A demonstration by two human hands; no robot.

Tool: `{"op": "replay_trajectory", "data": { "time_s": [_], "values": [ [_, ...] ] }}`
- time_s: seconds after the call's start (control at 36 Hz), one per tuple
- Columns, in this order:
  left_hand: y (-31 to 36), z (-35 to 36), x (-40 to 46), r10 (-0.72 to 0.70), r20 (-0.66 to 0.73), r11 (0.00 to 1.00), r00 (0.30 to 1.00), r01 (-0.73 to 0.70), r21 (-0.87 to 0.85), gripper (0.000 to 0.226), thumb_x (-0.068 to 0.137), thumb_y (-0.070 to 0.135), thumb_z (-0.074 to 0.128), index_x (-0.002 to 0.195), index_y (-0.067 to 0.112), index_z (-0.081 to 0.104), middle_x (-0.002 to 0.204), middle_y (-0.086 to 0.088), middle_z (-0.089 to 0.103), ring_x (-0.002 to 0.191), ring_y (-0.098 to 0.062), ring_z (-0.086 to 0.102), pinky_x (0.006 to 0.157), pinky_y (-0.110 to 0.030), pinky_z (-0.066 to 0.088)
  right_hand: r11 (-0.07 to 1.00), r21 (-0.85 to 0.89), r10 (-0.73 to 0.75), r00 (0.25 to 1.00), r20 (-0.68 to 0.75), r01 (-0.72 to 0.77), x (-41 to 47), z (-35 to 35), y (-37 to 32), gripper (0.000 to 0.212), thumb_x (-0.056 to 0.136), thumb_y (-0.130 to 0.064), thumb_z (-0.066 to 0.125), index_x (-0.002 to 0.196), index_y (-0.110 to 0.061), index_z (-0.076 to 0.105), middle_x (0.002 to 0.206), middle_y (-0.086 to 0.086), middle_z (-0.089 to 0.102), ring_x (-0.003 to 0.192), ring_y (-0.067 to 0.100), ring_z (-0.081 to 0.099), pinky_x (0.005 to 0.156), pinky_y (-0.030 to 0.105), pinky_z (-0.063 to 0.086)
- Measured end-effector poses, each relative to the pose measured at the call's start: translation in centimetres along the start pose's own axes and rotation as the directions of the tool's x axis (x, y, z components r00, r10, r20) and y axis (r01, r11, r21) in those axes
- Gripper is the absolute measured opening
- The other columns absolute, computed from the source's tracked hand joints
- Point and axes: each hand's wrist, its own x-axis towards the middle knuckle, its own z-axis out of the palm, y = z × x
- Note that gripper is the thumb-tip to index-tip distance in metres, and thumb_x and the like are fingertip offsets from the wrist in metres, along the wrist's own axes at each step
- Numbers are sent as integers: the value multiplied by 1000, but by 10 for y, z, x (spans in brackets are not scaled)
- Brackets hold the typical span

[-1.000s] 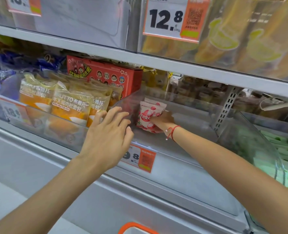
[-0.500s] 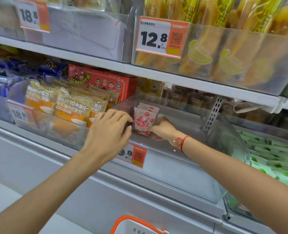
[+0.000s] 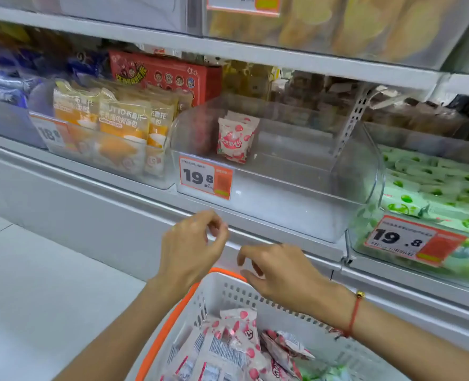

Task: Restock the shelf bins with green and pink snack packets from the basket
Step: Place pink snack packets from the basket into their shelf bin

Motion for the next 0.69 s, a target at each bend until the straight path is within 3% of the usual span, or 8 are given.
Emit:
{"op": "replay_trajectory", "data": {
  "time_s": [0.11,0.28,0.39,0.5,0.56,0.61,0.67,0.69],
  "values": [
    [-24,22,-40,-110,357,986,927,56,160,14,90,38,49,90,30,60,82,19,64,78,-9,61,63,-24,36,987,-16,159,949,271,-160,-19,68,15,26,92,-33,49,116,-25,56,106,1,65,102,23,57,72,31,39],
    [-55,57,-101,-149,788,919,598,-212,334,32,96,29,42,126,29,54,126,3,60,117,-21,54,94,-32,43,946,51,258,839,480,-320,-45,159,23,38,93,-19,49,130,-13,45,126,11,51,112,31,53,88,40,48],
    [-70,69,-130,-241,905,870,352,-336,362,40,99,37,32,135,24,46,132,-5,54,128,-25,39,101,-41,39,842,127,396,761,513,-524,-60,195,6,51,95,-31,50,137,-6,34,148,10,28,123,31,47,98,39,42],
    [-76,70,-136,-249,922,899,295,-283,334,43,98,46,37,138,31,44,134,-4,51,132,-24,33,105,-43,36,774,186,494,761,419,-605,-71,212,-9,36,95,-23,50,128,-8,45,157,3,7,124,28,45,94,31,41],
    [-77,70,-133,-244,931,919,271,-243,311,45,96,48,42,138,32,45,135,-4,52,134,-23,29,107,-42,33,739,227,513,748,422,-635,-72,210,-10,18,90,-15,54,107,-11,53,152,6,14,112,27,52,81,27,41],
    [-75,69,-129,-244,940,935,239,-197,294,46,95,49,46,137,33,46,133,-5,53,136,-23,25,107,-42,32,676,284,522,714,467,-680,-70,206,-6,11,81,-9,59,86,-19,60,128,9,34,94,20,53,73,22,39],
    [-70,67,-126,-234,947,944,221,-181,276,47,94,48,49,138,33,46,136,-4,51,137,-24,24,107,-42,31,585,359,529,677,511,-728,-70,202,4,26,74,-5,63,58,-25,59,93,7,43,69,10,43,65,19,34],
    [-67,66,-123,-229,947,947,225,-174,271,47,93,47,50,138,32,45,138,-2,49,137,-24,25,107,-41,31,538,385,534,657,533,-750,-71,198,10,26,73,-4,64,56,-24,60,84,5,46,64,9,42,61,19,35]
  ]
}}
